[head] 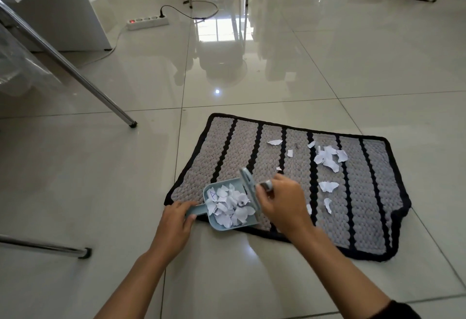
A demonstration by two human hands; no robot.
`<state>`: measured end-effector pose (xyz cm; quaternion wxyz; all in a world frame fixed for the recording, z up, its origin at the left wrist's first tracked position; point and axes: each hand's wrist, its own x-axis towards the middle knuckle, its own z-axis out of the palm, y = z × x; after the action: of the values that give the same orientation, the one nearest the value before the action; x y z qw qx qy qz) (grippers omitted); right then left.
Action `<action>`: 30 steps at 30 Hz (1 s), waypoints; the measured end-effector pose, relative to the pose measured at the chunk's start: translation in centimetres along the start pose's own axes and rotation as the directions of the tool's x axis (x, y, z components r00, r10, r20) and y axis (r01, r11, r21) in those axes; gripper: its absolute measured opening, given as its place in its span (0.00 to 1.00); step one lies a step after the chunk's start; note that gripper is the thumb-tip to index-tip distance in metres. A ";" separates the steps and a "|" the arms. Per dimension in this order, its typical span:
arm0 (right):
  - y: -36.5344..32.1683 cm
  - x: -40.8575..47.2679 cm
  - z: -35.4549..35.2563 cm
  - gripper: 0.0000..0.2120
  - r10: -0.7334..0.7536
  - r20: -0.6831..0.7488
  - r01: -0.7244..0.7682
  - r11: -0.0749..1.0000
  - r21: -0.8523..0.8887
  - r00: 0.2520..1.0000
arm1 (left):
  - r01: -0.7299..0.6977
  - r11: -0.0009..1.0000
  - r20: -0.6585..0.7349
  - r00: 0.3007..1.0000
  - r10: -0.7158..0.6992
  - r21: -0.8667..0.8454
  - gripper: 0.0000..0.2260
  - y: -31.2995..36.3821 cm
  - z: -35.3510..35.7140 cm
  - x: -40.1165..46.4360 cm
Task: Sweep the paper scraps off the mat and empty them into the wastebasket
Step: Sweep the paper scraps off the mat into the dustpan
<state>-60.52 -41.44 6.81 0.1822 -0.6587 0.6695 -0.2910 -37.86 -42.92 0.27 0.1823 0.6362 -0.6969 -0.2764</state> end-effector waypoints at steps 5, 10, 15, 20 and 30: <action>1.6 1.2 0.2 0.09 -0.016 -0.055 0.009 0.992 -0.122 0.998 | -0.007 1.000 -0.001 1.000 0.007 -0.008 0.13 0.4 0.1 0.0; 1.0 -1.6 2.7 0.04 -0.145 0.088 0.159 0.971 -0.181 0.985 | -0.006 1.000 -0.005 1.000 0.006 -0.012 0.12 0.7 0.4 0.1; 1.3 -1.8 0.6 0.04 -0.126 0.015 0.127 0.989 -0.073 0.992 | -0.013 0.999 0.000 1.000 0.013 -0.044 0.11 0.6 0.7 0.3; 4.6 4.8 -2.1 0.06 -0.100 -0.099 0.080 0.979 -0.186 0.990 | -0.028 0.995 -0.016 1.000 0.026 -0.099 0.12 1.8 1.7 1.4; 10.1 8.7 -2.3 0.06 0.011 0.034 -0.001 0.957 -0.292 0.999 | -0.055 0.992 0.000 0.998 0.055 -0.112 0.11 4.8 4.8 3.5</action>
<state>-70.32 -50.02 3.41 0.0958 -0.6814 0.7037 -0.1769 -44.95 -45.46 -0.90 0.2241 0.6050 -0.6980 -0.3108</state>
